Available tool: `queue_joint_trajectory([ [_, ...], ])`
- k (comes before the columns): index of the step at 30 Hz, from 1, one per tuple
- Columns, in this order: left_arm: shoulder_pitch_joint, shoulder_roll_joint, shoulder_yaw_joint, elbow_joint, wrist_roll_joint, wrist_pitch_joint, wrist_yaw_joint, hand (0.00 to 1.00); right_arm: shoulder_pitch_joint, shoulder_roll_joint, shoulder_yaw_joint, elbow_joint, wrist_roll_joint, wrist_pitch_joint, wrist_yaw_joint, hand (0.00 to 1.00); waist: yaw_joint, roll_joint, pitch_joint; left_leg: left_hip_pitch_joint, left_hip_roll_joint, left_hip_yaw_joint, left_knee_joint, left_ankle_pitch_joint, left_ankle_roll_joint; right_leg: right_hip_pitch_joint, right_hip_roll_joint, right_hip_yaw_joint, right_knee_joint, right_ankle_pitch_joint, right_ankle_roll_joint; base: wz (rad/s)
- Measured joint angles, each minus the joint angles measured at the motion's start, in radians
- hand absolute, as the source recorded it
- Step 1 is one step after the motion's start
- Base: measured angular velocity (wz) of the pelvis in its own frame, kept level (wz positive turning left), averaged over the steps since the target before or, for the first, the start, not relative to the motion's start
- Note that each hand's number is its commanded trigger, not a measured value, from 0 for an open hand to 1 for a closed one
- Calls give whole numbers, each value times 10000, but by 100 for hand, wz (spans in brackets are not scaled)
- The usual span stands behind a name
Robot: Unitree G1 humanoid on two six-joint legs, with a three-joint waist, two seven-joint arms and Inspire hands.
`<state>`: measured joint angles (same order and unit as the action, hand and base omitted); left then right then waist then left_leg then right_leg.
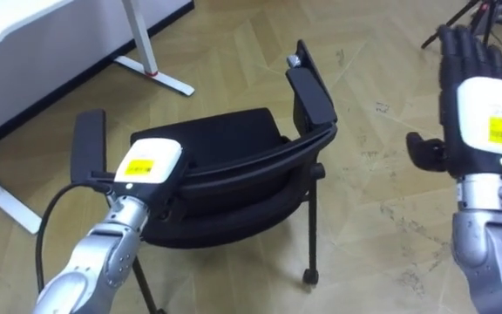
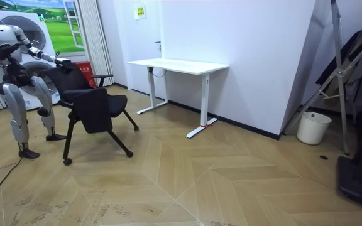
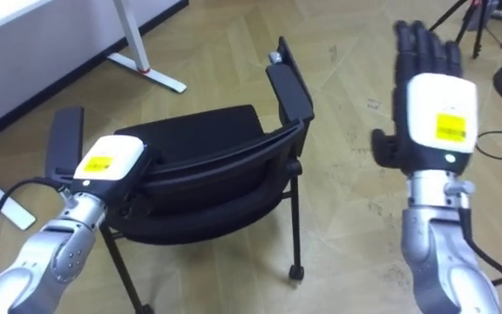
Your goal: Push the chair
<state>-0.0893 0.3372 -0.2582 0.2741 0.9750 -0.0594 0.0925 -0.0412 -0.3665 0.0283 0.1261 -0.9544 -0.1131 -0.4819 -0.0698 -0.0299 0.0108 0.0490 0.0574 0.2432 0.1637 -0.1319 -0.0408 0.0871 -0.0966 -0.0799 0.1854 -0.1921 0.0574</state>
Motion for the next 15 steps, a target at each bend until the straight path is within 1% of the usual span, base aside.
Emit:
queue_joint_trajectory([
  [1,-7,3,0,0,0,-15,-6,100,-2,-42,90,-55,-20,-14,64,0,25,-3,1,2,1,0,-1,0,0,-1,1,1,-2,0,0,0],
  [3,-20,47,-6,-4,0,-124,13,100,-2,-360,537,-291,-41,-85,473,0,65,-9,6,-16,1,-12,-5,0,0,-3,2,-10,-12,0,0,0],
  [6,-68,76,-118,-13,-2,-156,34,100,-1,-691,932,-404,-117,-83,896,0,155,-26,16,-31,0,-50,-6,0,0,2,4,-34,-13,0,0,2],
  [8,-240,184,-337,-13,-22,-174,21,100,-2,-1062,1308,-405,-182,-97,1331,0,259,-91,54,-54,0,-109,-6,0,0,11,7,-79,-12,0,0,7],
  [9,-293,256,-426,-14,-50,-197,19,100,-3,-1150,1453,-407,-246,-96,1509,0,299,-126,52,-66,0,-123,-5,0,0,11,7,-92,-15,0,0,5],
  [13,-400,359,-548,-14,-53,-276,1,100,-3,-1159,1524,-425,-372,-204,1890,0,393,-226,41,-119,-1,-176,7,0,0,6,8,-139,-20,0,1,4],
  [15,-479,389,-623,-8,-53,-303,4,100,-17,-1285,1624,-422,-321,-234,1944,0,500,-289,37,-114,-1,-176,7,0,0,10,8,-138,-17,0,1,0],
])
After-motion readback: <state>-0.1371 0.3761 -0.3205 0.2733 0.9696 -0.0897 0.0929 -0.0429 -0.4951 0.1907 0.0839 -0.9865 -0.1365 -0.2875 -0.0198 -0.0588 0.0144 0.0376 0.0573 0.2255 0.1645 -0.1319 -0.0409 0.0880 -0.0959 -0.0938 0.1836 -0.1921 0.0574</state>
